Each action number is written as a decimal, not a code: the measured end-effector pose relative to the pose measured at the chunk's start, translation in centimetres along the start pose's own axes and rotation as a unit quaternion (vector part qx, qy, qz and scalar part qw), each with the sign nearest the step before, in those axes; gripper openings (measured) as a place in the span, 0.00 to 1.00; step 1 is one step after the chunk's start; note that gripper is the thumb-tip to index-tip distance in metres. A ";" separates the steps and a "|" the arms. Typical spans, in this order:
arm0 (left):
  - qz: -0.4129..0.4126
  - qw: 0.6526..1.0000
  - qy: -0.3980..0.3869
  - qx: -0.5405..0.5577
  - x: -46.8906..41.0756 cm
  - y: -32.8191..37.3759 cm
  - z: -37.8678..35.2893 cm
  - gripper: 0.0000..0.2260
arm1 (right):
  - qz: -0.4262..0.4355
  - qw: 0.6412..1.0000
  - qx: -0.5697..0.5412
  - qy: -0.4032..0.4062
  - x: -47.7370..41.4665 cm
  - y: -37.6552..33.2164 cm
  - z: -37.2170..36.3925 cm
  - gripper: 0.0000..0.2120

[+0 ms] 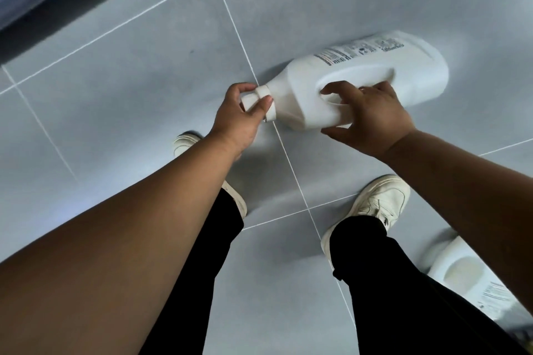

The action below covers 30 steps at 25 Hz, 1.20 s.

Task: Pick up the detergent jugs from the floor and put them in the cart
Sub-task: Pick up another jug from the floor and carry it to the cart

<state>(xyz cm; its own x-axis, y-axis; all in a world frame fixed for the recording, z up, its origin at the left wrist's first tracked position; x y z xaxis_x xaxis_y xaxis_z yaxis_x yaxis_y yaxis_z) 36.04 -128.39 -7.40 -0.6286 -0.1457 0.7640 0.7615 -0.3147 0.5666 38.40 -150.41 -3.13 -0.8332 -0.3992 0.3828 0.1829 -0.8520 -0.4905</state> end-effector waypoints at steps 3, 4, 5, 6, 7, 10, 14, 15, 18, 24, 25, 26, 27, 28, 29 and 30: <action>-0.029 0.999 0.021 -0.005 2.0 3.3 1.5 0.11 | -0.103 0.992 -0.057 -0.042 0.4 -0.9 2.4 0.36; -0.041 0.999 0.011 -0.016 2.7 4.5 1.9 0.11 | -0.133 0.987 -0.079 -0.046 1.1 -1.3 3.1 0.38; -0.051 0.998 -0.004 -0.027 3.3 5.5 2.2 0.12 | -0.157 0.982 -0.099 -0.040 2.1 -1.8 3.8 0.39; -0.058 0.998 -0.017 -0.035 3.9 6.2 2.6 0.13 | -0.175 0.977 -0.116 -0.033 3.2 -2.7 4.4 0.39; -0.061 0.997 -0.023 -0.038 4.9 6.9 3.5 0.13 | -0.187 0.973 -0.132 -0.030 4.2 -4.1 5.1 0.38; -0.062 0.998 -0.012 -0.021 8.7 8.8 6.8 0.14 | -0.199 0.968 -0.151 -0.037 6.4 -8.6 7.6 0.36; -0.061 0.997 0.030 0.040 16.2 11.8 11.9 0.13 | -0.169 0.971 -0.166 -0.043 8.7 -15.6 13.7 0.35; -0.064 0.995 0.046 0.066 17.9 12.9 13.1 0.13 | -0.160 0.973 -0.163 -0.040 9.1 -17.2 15.5 0.36; -0.077 0.979 0.108 0.158 23.7 17.5 18.2 0.11 | -0.114 0.982 -0.148 -0.015 9.5 -23.5 22.4 0.37; -0.132 0.940 0.168 0.266 34.9 24.3 28.6 0.11 | -0.029 0.991 -0.122 -0.038 9.9 -35.6 33.0 0.37; -0.148 0.933 0.181 0.272 37.0 25.1 30.3 0.10 | -0.013 0.991 -0.127 -0.042 10.2 -37.5 34.5 0.36; -0.166 0.928 0.193 0.270 39.3 25.9 31.9 0.10 | 0.003 0.990 -0.135 -0.047 10.6 -39.3 35.9 0.36; -0.183 0.925 0.207 0.263 41.5 26.6 33.4 0.09 | 0.020 0.988 -0.141 -0.052 11.1 -41.2 37.3 0.36; -0.199 0.920 0.220 0.254 43.9 27.2 34.8 0.09 | 0.040 0.987 -0.146 -0.058 11.7 -43.1 38.4 0.36; -0.216 0.915 0.234 0.248 46.4 27.6 36.1 0.08 | 0.061 0.985 -0.150 -0.065 12.5 -45.0 39.6 0.36; -0.228 0.910 0.245 0.246 48.6 27.9 37.2 0.07 | 0.077 0.982 -0.156 -0.069 13.2 -46.7 40.7 0.35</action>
<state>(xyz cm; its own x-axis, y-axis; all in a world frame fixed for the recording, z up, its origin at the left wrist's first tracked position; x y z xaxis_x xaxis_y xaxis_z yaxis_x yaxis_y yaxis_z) 32.60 -109.36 57.00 -0.8001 -0.5436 0.2536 0.3067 -0.0073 0.9518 40.10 -129.68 56.67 -0.7251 -0.5762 0.3771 0.1146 -0.6410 -0.7590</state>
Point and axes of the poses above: each hand's wrist, its own x-axis away from the middle knuckle, its own z-axis out of the back of the hand, y = z × x, the point moved 9 cm from there along -x, towards the middle knuckle, and after that the axes turned 4 degrees about -y, right-handed, at the moved point
